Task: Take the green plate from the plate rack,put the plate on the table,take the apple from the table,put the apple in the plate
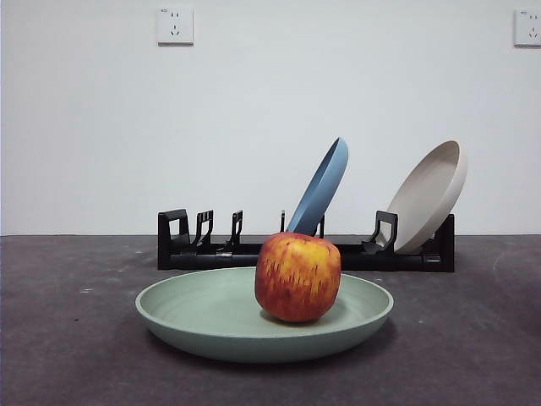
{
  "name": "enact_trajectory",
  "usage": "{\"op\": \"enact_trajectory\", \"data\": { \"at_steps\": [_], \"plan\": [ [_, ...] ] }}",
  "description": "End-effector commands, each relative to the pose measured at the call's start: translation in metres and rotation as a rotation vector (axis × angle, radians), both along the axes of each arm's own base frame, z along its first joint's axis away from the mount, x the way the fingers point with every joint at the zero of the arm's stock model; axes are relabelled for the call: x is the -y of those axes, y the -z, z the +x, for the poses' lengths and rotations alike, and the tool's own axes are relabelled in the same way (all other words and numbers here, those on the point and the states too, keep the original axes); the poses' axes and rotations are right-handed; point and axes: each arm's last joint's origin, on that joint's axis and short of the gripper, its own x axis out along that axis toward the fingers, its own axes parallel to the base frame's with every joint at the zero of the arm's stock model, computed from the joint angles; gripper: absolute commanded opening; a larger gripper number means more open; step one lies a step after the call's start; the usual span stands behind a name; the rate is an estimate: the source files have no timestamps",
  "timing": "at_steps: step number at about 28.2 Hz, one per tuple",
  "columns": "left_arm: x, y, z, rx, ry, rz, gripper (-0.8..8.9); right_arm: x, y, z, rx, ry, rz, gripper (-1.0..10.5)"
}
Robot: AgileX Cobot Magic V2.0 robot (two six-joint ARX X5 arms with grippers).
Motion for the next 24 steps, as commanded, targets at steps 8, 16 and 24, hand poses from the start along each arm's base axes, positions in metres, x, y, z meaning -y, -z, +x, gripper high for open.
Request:
{"op": "enact_trajectory", "data": {
  "at_steps": [8, 16, 24],
  "plan": [
    [-0.001, 0.065, 0.008, -0.1, 0.005, -0.07, -0.03, 0.0, 0.0, 0.0, -0.003, 0.004, 0.002, 0.0],
    [-0.001, 0.09, 0.009, -0.211, 0.002, -0.138, -0.03, 0.0, 0.0, 0.0, -0.003, 0.004, 0.002, 0.0],
    [0.0, 0.097, 0.008, -0.282, 0.008, -0.243, -0.03, 0.0, 0.0, 0.0, -0.003, 0.004, 0.002, 0.0]
  ]
}}
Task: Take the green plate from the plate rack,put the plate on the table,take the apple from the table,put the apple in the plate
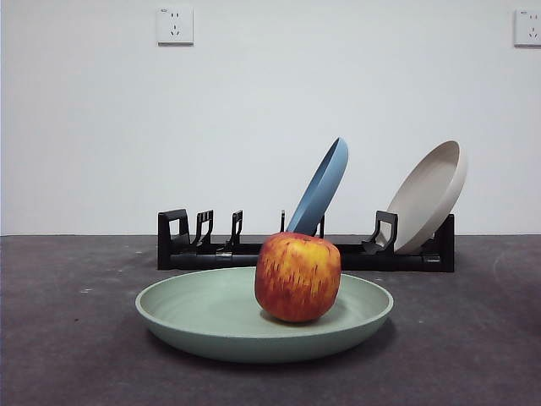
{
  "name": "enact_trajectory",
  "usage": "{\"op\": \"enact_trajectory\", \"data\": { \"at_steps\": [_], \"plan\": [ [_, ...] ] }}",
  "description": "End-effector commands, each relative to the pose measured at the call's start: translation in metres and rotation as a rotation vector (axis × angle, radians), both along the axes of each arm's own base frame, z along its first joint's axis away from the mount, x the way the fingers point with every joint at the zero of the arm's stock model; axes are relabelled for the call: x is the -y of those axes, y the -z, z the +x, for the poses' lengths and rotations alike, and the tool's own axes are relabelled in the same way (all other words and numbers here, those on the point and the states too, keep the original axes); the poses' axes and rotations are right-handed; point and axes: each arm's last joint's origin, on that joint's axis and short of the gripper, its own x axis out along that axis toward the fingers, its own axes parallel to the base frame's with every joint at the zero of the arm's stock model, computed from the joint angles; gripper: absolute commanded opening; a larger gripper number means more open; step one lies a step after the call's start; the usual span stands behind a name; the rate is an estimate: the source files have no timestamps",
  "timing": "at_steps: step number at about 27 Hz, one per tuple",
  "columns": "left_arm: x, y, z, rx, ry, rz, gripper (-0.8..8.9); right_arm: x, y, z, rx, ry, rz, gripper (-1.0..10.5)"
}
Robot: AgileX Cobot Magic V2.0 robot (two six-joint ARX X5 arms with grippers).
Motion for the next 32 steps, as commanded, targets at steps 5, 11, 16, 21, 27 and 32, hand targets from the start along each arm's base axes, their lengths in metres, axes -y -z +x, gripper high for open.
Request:
{"op": "enact_trajectory", "data": {
  "at_steps": [5, 11, 16, 21, 27, 32],
  "plan": [
    [0.0, 0.004, 0.0, -0.002, 0.001, -0.082, -0.03, 0.0, 0.0, 0.0, -0.003, 0.004, 0.002, 0.0],
    [0.0, 0.004, 0.0, -0.002, 0.001, -0.082, -0.03, 0.0, 0.0, 0.0, -0.003, 0.004, 0.002, 0.0],
    [0.0, 0.004, 0.0, -0.002, 0.001, -0.082, -0.03, 0.0, 0.0, 0.0, -0.003, 0.004, 0.002, 0.0],
    [0.0, 0.004, 0.0, -0.002, 0.001, -0.082, -0.03, 0.0, 0.0, 0.0, -0.003, 0.004, 0.002, 0.0],
    [0.0, 0.004, 0.0, -0.002, 0.001, -0.082, -0.03, 0.008, -0.006, 0.001, 0.131, -0.009, 0.013, 0.0],
    [0.0, 0.004, 0.0, -0.002, 0.001, -0.082, -0.03, 0.029, -0.02, 0.011, 0.381, 0.183, 0.177, 0.0]
  ]
}}
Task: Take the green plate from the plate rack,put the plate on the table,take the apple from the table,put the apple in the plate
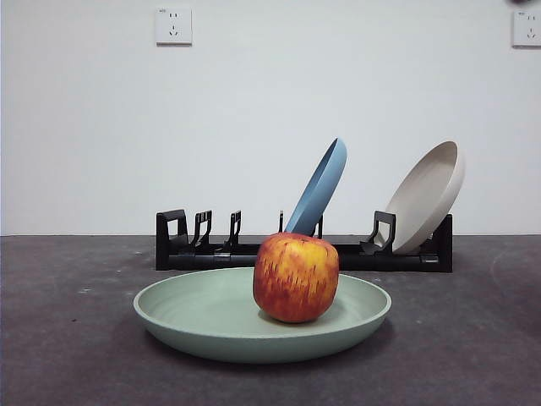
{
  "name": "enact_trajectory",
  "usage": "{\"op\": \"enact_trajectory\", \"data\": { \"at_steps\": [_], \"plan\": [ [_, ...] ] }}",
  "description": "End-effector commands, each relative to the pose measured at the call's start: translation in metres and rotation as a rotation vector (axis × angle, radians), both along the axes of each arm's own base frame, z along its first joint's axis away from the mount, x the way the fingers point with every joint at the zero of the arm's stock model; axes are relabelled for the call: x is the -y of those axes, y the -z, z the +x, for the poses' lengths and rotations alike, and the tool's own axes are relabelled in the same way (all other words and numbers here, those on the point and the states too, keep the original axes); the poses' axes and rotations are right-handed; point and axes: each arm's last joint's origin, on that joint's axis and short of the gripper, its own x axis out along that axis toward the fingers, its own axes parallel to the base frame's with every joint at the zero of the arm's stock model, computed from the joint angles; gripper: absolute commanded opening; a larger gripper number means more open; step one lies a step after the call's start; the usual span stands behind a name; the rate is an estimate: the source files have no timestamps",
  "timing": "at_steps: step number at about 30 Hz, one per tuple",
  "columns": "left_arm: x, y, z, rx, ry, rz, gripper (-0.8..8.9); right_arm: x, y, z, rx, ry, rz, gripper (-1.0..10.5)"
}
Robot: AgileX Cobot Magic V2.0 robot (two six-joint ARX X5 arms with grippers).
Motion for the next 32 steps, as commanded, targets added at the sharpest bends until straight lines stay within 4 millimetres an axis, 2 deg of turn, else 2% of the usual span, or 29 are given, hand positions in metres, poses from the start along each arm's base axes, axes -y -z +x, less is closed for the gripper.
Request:
{"op": "enact_trajectory", "data": {
  "at_steps": [1, 5, 9, 14, 21, 26, 32],
  "plan": [
    [0.0, 0.004, 0.0, -0.009, 0.002, -0.011, -0.03, 0.016, 0.001, 0.004, 0.115, 0.123, 0.063, 0.0],
    [0.0, 0.004, 0.0, -0.009, 0.002, -0.011, -0.03, 0.037, 0.013, 0.004, 0.24, 0.263, 0.118, 0.0],
    [0.0, 0.004, 0.0, -0.009, 0.002, -0.011, -0.03, 0.05, 0.042, 0.002, 0.381, 0.375, 0.163, 0.0],
    [0.0, 0.004, 0.0, -0.008, 0.002, -0.011, -0.03, 0.056, 0.09, -0.002, 0.471, 0.428, 0.189, 0.0],
    [0.0, 0.004, 0.0, -0.009, 0.002, -0.011, -0.03, 0.057, 0.14, -0.004, 0.476, 0.446, 0.206, 0.0],
    [0.0, 0.004, 0.0, -0.009, 0.002, -0.011, -0.03, 0.057, 0.16, -0.005, 0.435, 0.464, 0.23, 0.0],
    [0.0, 0.004, 0.0, -0.008, 0.002, -0.011, -0.03, 0.057, 0.17, -0.006, 0.415, 0.469, 0.232, 0.0]
  ]
}}
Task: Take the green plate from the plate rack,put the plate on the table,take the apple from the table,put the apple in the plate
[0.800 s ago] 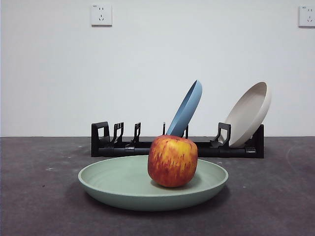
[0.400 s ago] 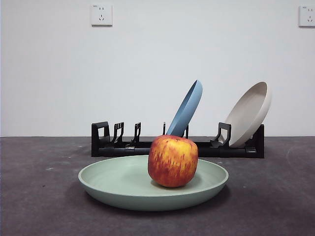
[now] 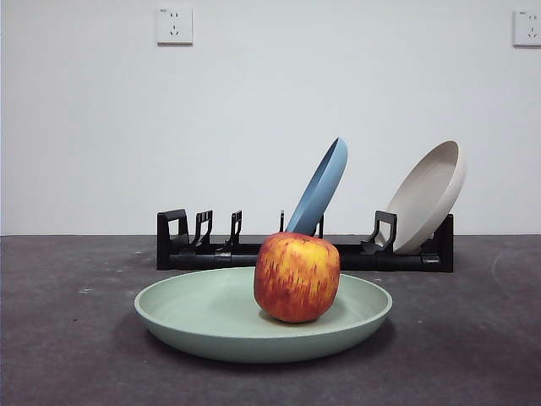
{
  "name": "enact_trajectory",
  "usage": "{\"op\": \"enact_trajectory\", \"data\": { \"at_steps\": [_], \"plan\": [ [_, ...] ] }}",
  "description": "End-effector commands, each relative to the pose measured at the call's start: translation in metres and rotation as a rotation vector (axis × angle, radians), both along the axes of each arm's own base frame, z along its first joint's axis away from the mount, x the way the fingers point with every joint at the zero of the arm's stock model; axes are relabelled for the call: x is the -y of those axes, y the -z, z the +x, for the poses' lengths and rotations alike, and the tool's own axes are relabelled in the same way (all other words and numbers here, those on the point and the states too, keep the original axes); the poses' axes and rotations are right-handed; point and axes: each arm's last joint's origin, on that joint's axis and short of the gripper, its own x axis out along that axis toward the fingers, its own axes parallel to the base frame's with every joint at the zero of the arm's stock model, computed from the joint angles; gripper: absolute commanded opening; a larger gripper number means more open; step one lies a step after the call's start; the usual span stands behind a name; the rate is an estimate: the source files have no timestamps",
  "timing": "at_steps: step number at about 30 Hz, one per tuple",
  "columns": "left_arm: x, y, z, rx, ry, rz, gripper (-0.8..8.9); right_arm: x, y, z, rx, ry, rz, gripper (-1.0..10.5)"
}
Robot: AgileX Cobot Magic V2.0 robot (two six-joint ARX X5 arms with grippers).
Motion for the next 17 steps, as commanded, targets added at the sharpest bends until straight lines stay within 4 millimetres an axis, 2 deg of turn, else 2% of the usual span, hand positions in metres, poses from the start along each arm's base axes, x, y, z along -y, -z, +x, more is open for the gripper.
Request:
{"op": "enact_trajectory", "data": {
  "at_steps": [1, 17],
  "plan": [
    [-0.0001, 0.0041, 0.0005, -0.009, 0.002, -0.011, -0.03, 0.0001, 0.0037, -0.0003, -0.001, 0.005, 0.018, 0.0],
    [-0.0001, 0.0041, 0.0005, -0.009, 0.002, -0.011, -0.03, 0.0001, 0.0031, -0.0006, 0.002, 0.008, 0.026, 0.0]
  ]
}}
